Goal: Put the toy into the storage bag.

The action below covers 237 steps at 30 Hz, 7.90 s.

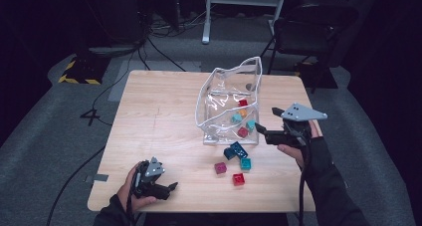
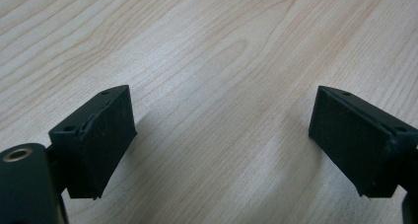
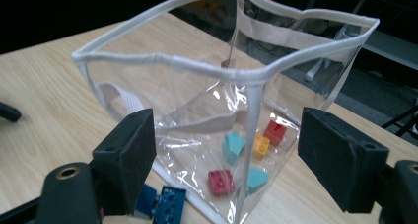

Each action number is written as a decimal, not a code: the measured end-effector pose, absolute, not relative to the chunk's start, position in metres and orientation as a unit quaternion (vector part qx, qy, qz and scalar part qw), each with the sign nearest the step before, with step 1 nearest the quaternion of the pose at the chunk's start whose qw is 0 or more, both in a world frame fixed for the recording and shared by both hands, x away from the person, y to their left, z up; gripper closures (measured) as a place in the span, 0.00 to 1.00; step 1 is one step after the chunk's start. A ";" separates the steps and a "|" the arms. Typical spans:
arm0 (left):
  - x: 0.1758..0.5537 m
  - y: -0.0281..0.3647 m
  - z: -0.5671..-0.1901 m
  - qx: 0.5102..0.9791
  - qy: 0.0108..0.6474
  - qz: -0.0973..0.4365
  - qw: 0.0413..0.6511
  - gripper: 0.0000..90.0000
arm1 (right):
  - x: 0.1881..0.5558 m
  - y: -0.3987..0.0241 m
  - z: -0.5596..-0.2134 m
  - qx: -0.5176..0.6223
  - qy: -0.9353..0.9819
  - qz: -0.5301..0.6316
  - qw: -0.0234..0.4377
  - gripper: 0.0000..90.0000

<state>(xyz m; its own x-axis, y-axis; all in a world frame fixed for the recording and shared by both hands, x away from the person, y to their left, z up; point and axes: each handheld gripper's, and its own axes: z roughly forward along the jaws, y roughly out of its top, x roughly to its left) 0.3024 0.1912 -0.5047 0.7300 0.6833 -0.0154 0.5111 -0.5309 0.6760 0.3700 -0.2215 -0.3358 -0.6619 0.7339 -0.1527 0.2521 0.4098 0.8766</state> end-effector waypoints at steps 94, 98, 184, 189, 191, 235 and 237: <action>0.302 0.191 -0.505 0.865 0.346 0.126 0.340 0.12 | 0.345 -0.233 -0.476 0.309 0.841 0.407 0.177 0.53; 0.302 0.191 -0.505 0.865 0.346 0.126 0.340 0.12 | 0.343 -0.236 -0.469 0.308 0.837 0.414 0.181 0.53; 0.302 0.191 -0.505 0.865 0.346 0.126 0.340 0.12 | 0.380 -0.216 -0.289 0.291 0.777 0.476 0.293 0.53; 0.302 0.191 -0.505 0.865 0.346 0.126 0.340 0.12 | 0.386 -0.209 -0.286 0.289 0.778 0.474 0.294 0.53; 0.302 0.191 -0.505 0.865 0.346 0.126 0.340 0.12 | 0.389 -0.206 -0.284 0.289 0.777 0.475 0.295 0.53; 0.302 0.191 -0.505 0.865 0.346 0.125 0.340 0.12 | 0.453 -0.154 -0.296 0.346 0.774 0.449 0.281 0.53; 0.302 0.191 -0.505 0.865 0.346 0.125 0.340 0.12 | 0.456 -0.154 -0.299 0.349 0.775 0.446 0.279 0.53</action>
<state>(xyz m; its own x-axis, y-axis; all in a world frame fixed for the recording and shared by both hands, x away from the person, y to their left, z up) 0.3021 0.1912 -0.5048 0.7296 0.6837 -0.0186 0.5131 -0.5291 0.6759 0.4562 -0.1536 -0.2988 -0.6000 0.7907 -0.1215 0.2930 0.3584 0.8864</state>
